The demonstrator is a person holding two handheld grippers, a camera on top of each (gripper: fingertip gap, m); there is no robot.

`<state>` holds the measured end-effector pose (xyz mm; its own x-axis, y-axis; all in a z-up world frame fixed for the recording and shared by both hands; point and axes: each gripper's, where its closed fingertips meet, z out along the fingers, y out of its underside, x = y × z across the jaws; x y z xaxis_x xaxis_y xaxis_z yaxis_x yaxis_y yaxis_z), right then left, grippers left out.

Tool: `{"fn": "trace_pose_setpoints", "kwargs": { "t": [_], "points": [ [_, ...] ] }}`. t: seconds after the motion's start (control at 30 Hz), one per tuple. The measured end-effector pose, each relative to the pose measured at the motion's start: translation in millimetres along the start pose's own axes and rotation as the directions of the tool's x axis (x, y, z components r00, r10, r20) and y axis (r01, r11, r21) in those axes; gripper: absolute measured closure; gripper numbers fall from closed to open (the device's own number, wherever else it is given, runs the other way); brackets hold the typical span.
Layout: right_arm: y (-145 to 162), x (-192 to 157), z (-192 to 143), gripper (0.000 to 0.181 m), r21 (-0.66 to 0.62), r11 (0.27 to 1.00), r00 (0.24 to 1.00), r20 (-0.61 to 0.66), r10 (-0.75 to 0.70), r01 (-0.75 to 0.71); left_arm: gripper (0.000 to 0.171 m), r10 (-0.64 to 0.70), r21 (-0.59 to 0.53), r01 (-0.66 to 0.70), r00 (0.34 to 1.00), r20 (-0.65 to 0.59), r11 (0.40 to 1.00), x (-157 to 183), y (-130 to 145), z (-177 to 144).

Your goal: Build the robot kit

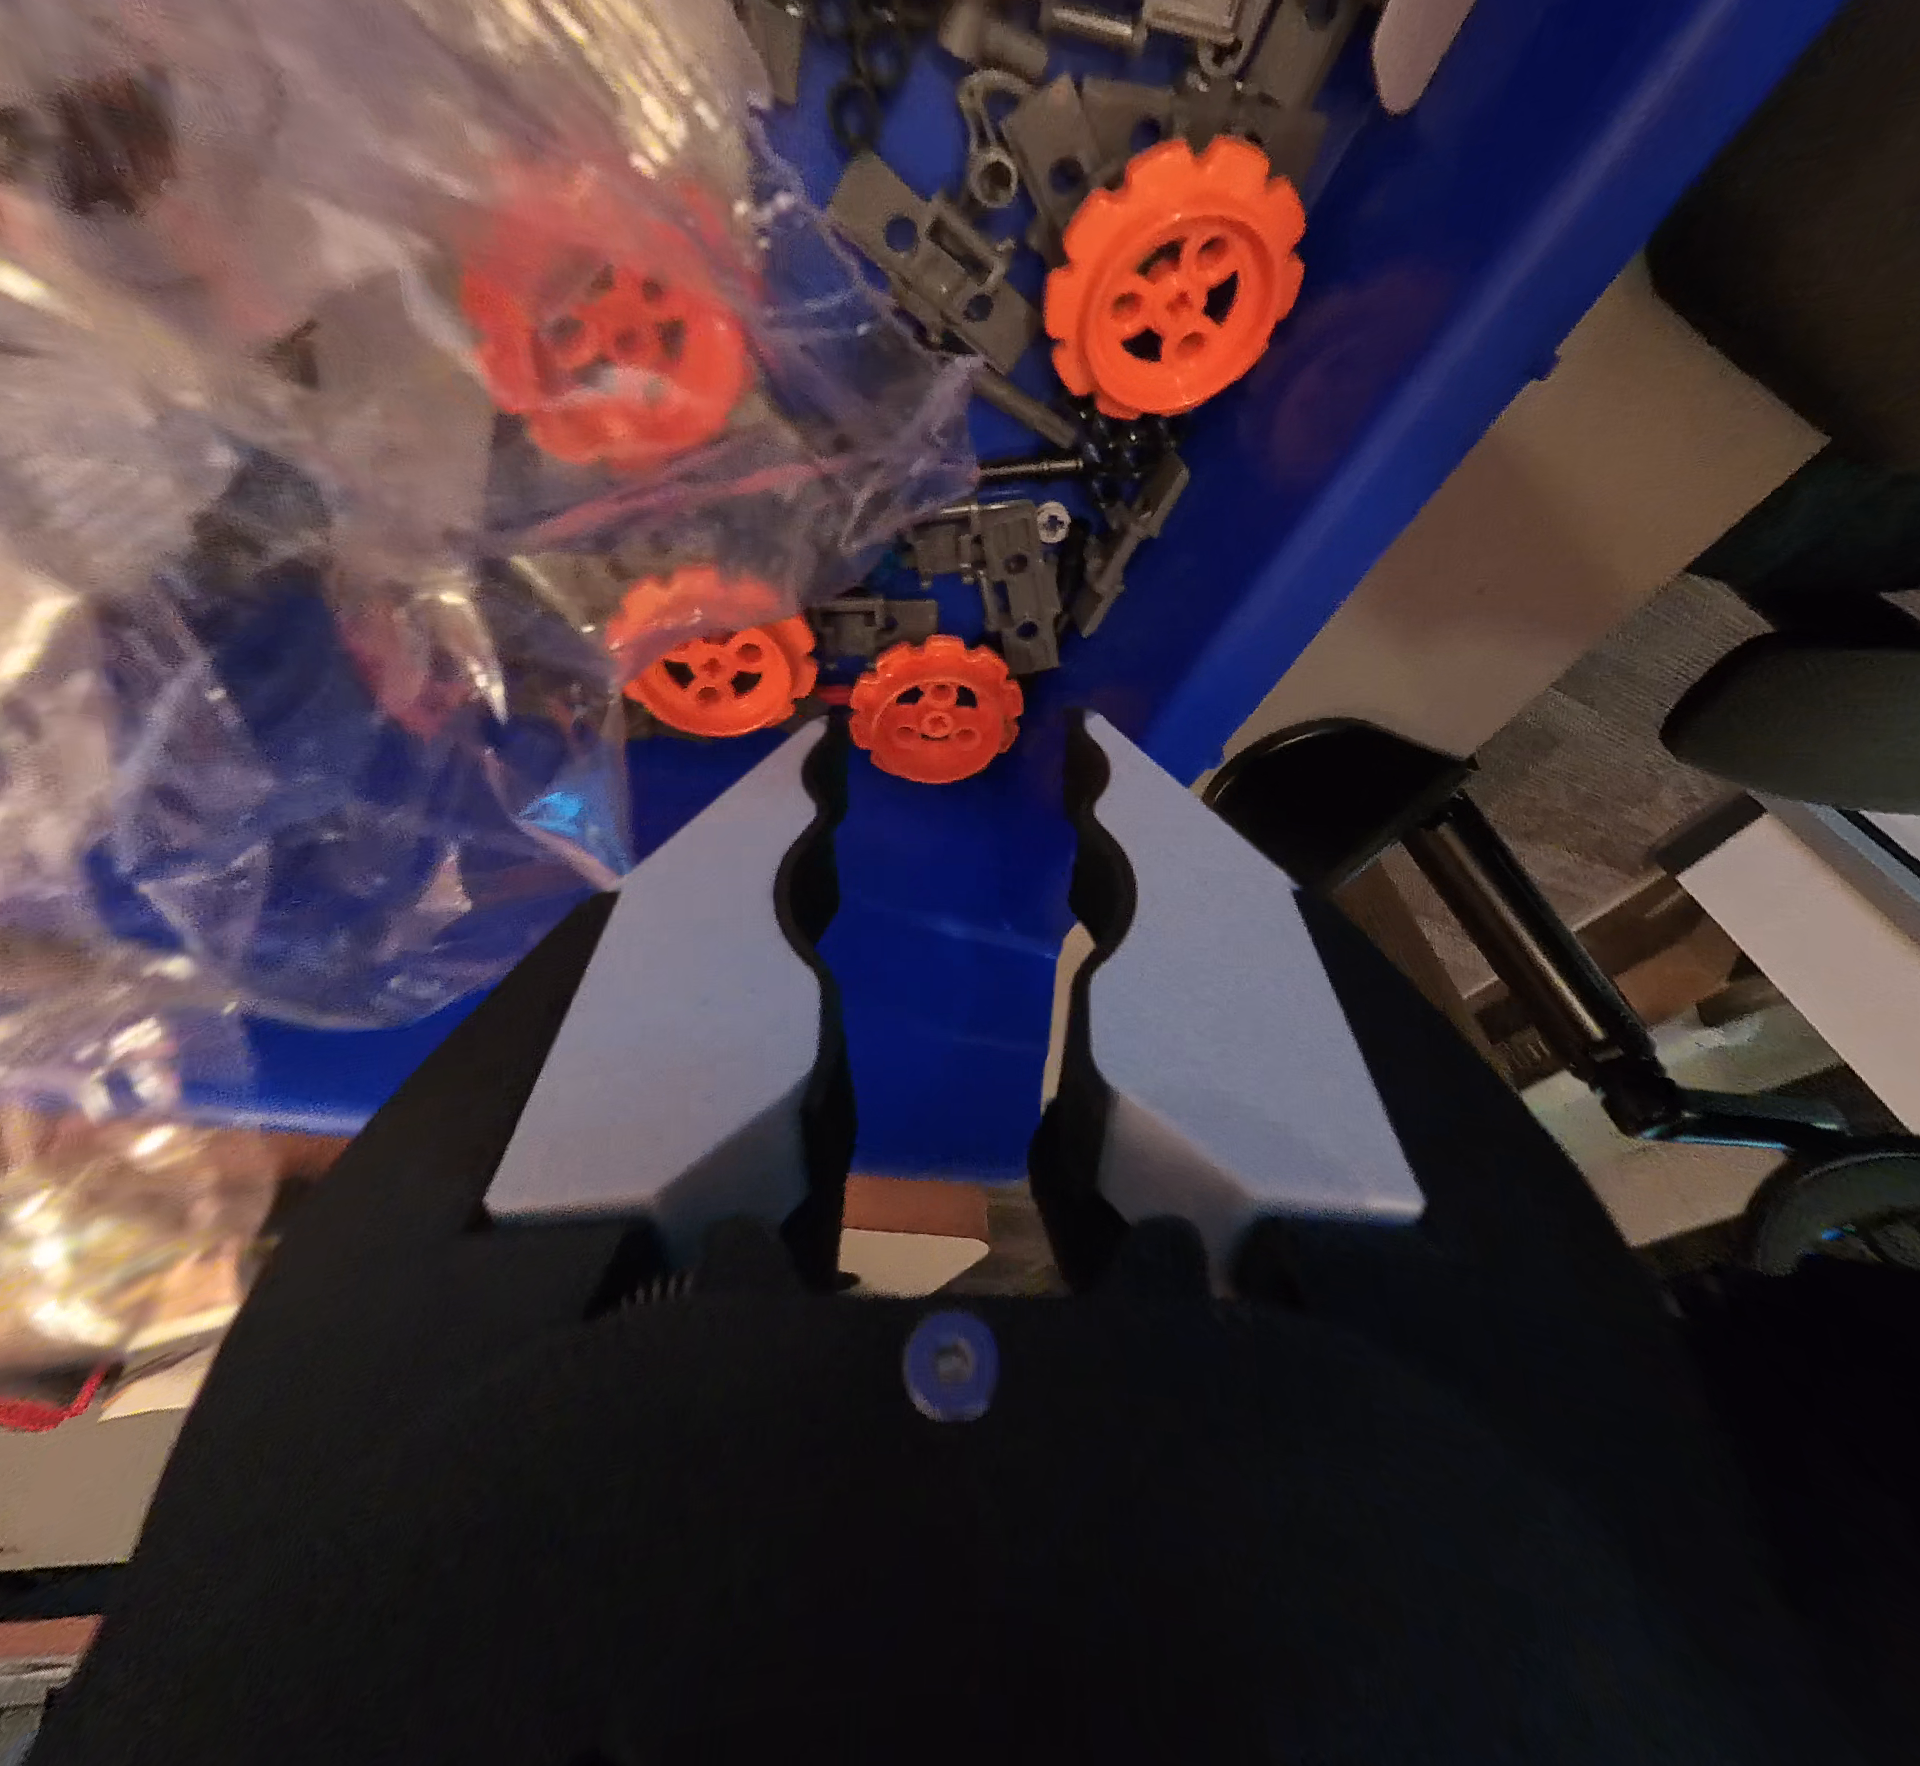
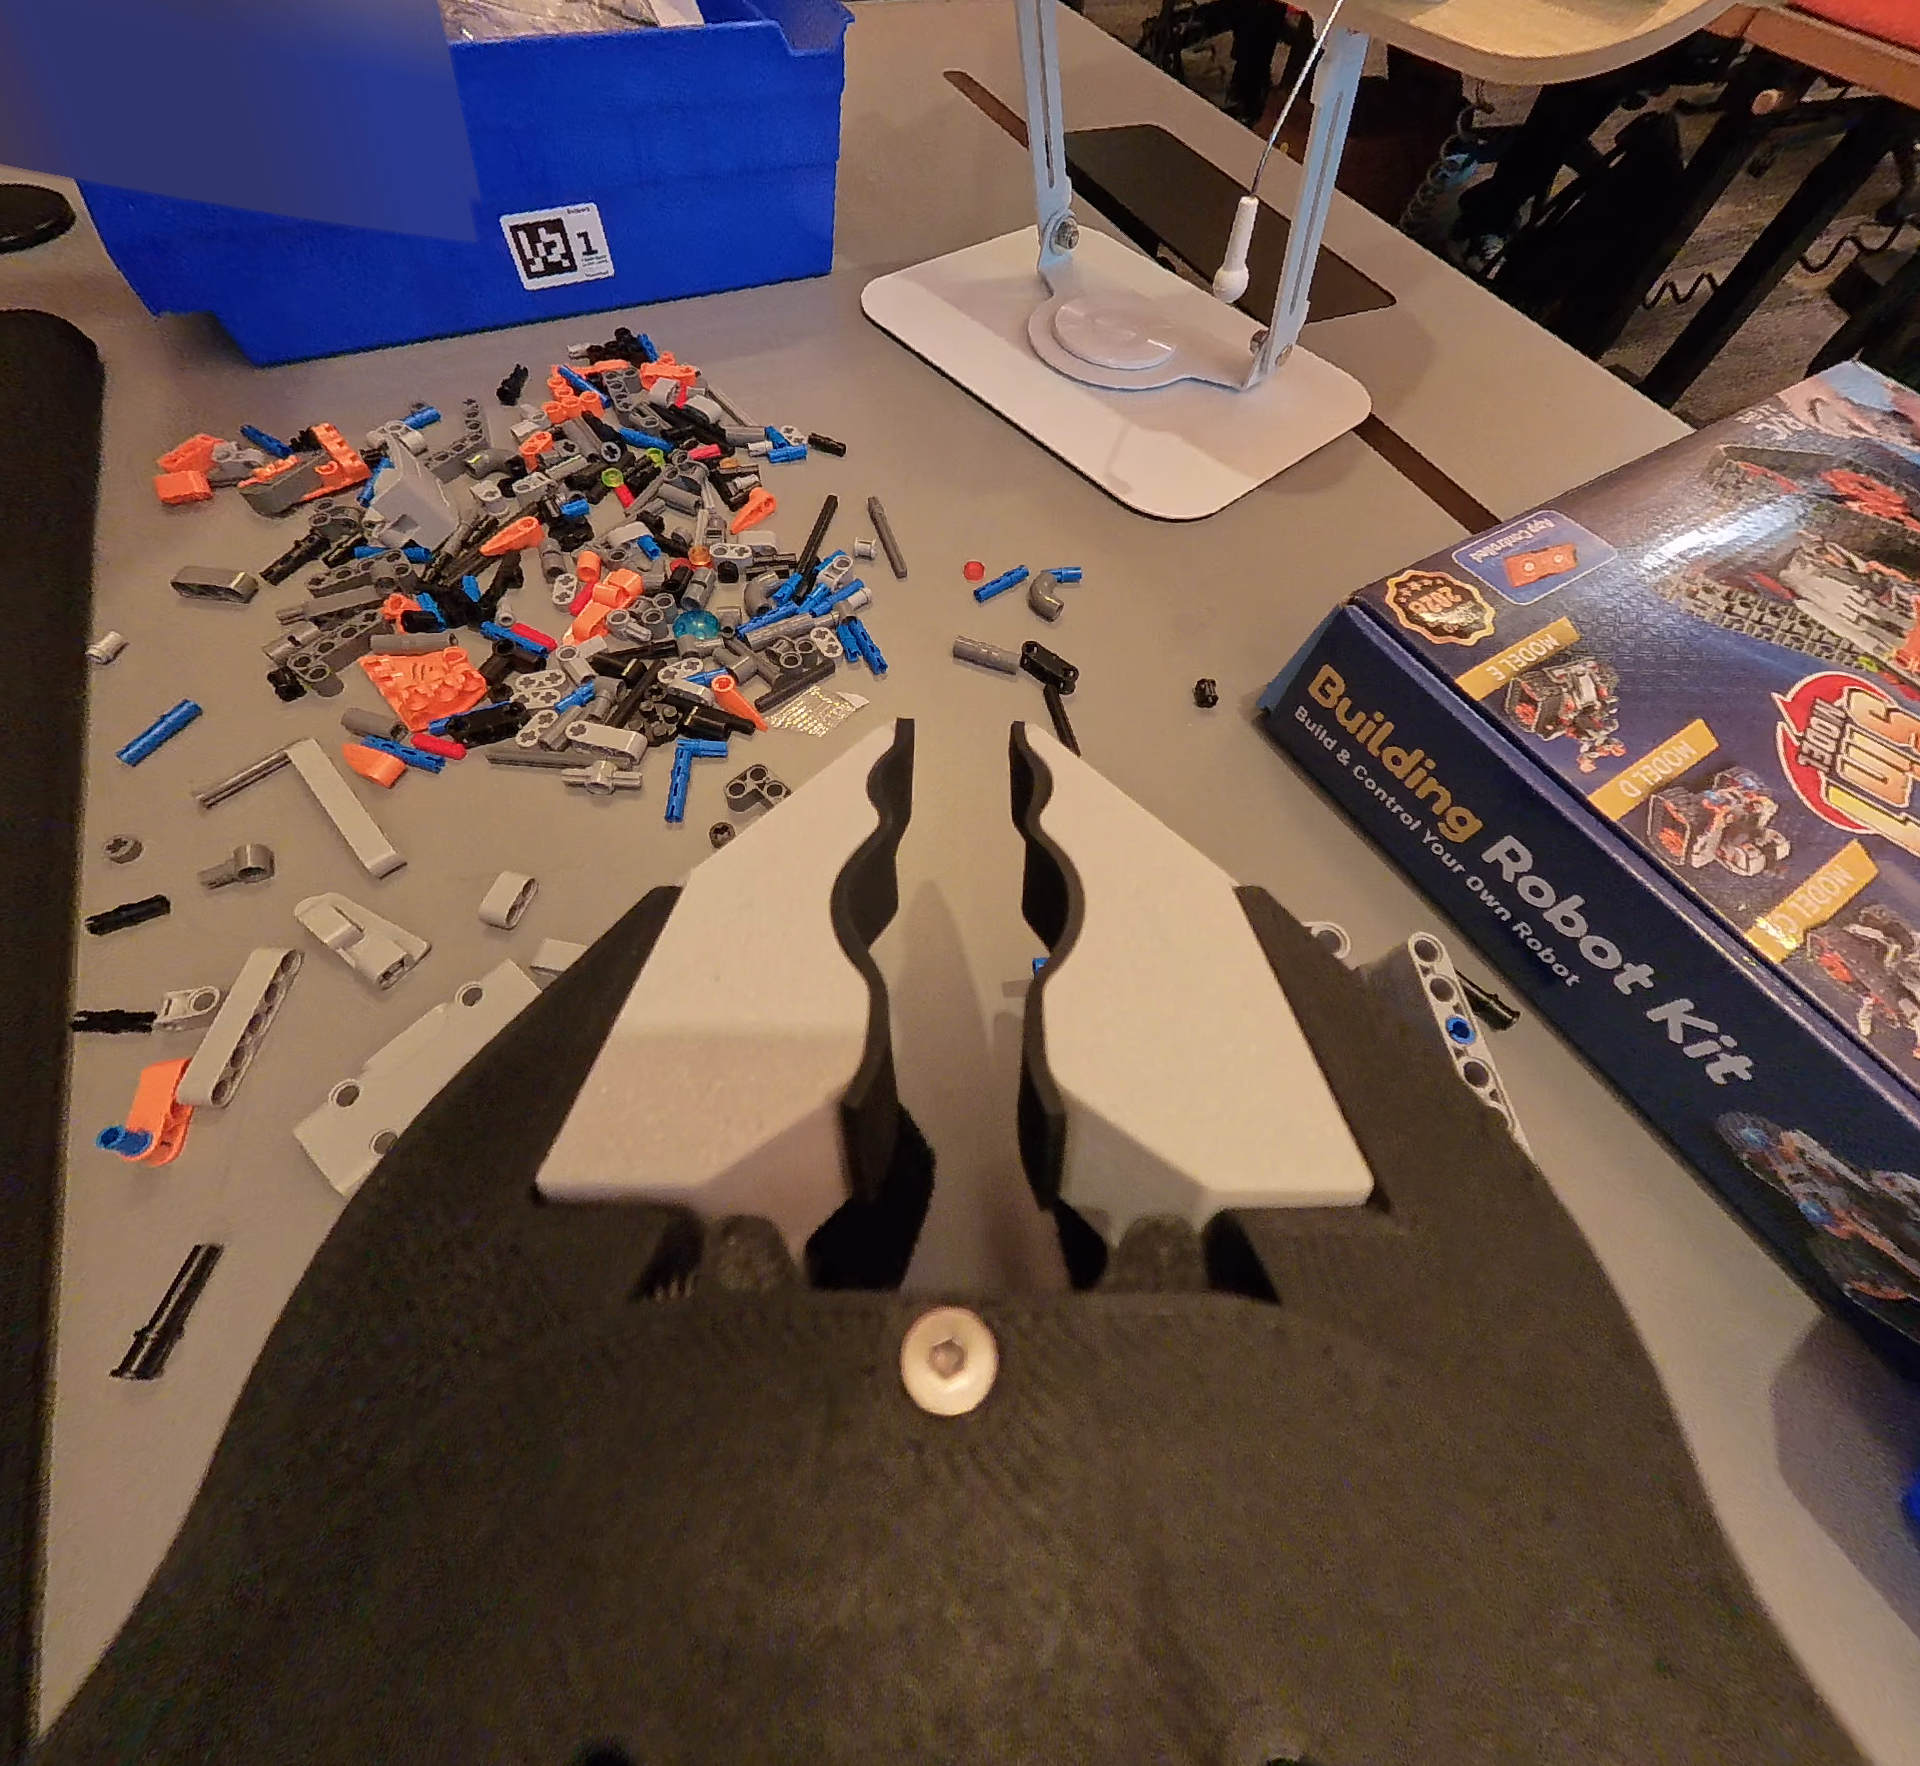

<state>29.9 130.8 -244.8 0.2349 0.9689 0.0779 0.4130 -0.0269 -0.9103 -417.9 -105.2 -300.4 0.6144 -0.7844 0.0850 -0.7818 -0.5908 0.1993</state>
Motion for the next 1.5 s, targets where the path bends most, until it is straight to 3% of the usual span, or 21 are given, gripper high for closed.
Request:
{"fn": "trace_pose_setpoints", "kwargs": {
  "t": [0.23,0.47,0.53,0.8,0.93,1.1,1.37,1.5],
  "points": [
    [1.2,0.0,0.5,0.165,-0.005,1.0,1.0,0.001,0.001,-0.001,0.138,-0.005,-0.079,0.002,0.999,-0.039,0.997,1.2,5.9,23.6],
    [1.3,-0.3,0.3,0.165,-0.006,1.0,1.0,0.002,-0.001,0.001,0.152,0.012,-0.106,-0.013,1.0,-0.003,0.994,-6.9,1.7,29.7],
    [1.3,-0.6,0.5,0.165,-0.006,1.0,1.0,0.004,-0.001,0.001,0.171,0.027,-0.068,-0.026,0.999,0.024,0.997,-12.1,-5.4,28.4],
    [2.1,-0.1,0.7,0.165,-0.008,1.0,1.0,0.004,0.002,-0.002,0.171,-0.019,-0.006,0.019,1.0,-0.006,1.0,-17.1,-8.7,17.0],
    [3.1,-0.4,1.7,0.165,-0.012,1.0,1.0,0.007,0.003,-0.003,0.164,-0.028,-0.097,0.019,0.995,-0.096,0.995,0.1,12.8,21.1],
    [3.1,-0.5,1.6,0.165,-0.012,1.0,1.0,0.007,0.003,-0.003,0.171,0.005,-0.171,-0.015,0.998,-0.056,0.985,-2.1,15.0,32.1],
    [2.8,-0.6,1.3,0.165,-0.009,1.0,1.0,0.009,0.005,-0.005,0.171,0.011,0.045,-0.014,0.998,0.058,0.999,-21.2,-27.8,12.5],
    [3.2,-0.3,1.4,0.165,-0.009,1.0,1.0,0.01,0.008,-0.008,0.163,0.006,0.132,-0.004,1.0,-0.018,0.991,-11.1,-33.1,-5.0]
  ]
}}
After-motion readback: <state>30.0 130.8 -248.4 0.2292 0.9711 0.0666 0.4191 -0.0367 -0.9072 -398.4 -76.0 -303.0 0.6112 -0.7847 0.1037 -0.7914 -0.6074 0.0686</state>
